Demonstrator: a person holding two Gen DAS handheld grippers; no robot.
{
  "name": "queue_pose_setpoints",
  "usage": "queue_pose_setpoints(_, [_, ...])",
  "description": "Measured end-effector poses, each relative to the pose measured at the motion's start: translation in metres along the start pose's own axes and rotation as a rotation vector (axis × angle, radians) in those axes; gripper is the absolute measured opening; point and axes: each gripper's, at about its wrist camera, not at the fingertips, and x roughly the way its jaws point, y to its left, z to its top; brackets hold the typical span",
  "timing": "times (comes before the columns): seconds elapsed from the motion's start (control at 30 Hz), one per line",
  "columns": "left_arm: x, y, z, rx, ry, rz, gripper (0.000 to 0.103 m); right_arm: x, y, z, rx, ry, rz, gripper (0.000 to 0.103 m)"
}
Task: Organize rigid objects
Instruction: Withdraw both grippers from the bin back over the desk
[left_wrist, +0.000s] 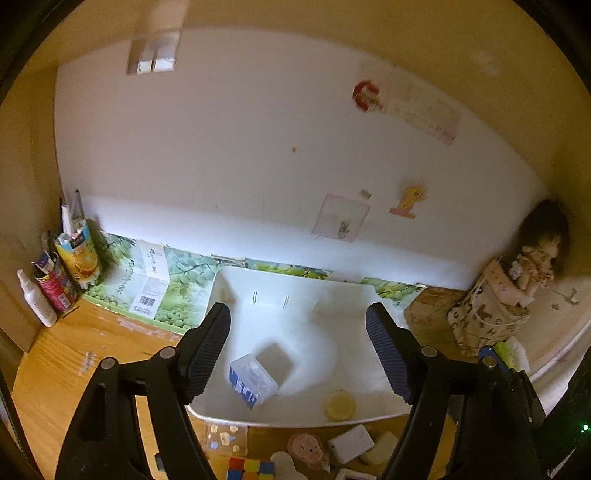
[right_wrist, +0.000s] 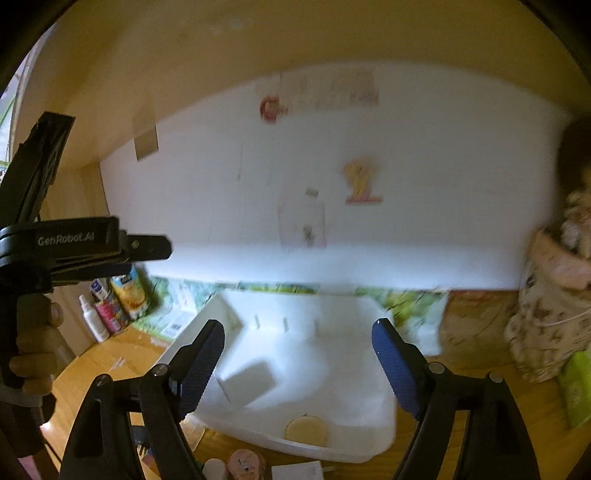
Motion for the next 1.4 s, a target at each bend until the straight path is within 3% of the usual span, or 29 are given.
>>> queue_pose_setpoints(0.27, [-0.068, 0.011, -0.015, 0.046, -0.090, -0.014, 0.084, -0.059, 0.017, 0.000, 0.001, -0.115, -0.088, 0.084])
queue_pose_setpoints(0.47, [-0.101, 0.017, -0.035, 0.089, -0.084, -0.016, 0.084, -0.107, 0.041, -0.012, -0.028, -0.191, -0.190, 0.084])
queue_pose_setpoints(0.73, [-0.134, 0.020, -0.072, 0.140, -0.062, -0.061, 0.084, -0.162, 0.063, -0.036, -0.047, -0.231, -0.243, 0.092])
queue_pose_setpoints(1.0, [-0.150, 0.025, -0.100, 0.157, -0.029, -0.096, 0.084, -0.197, 0.084, -0.064, -0.093, -0.181, -0.298, 0.092])
queue_pose_setpoints(1.4, [-0.140, 0.021, -0.129, 0.174, 0.113, -0.121, 0.084, -0.218, 0.080, -0.104, -0.065, -0.046, -0.348, 0.092])
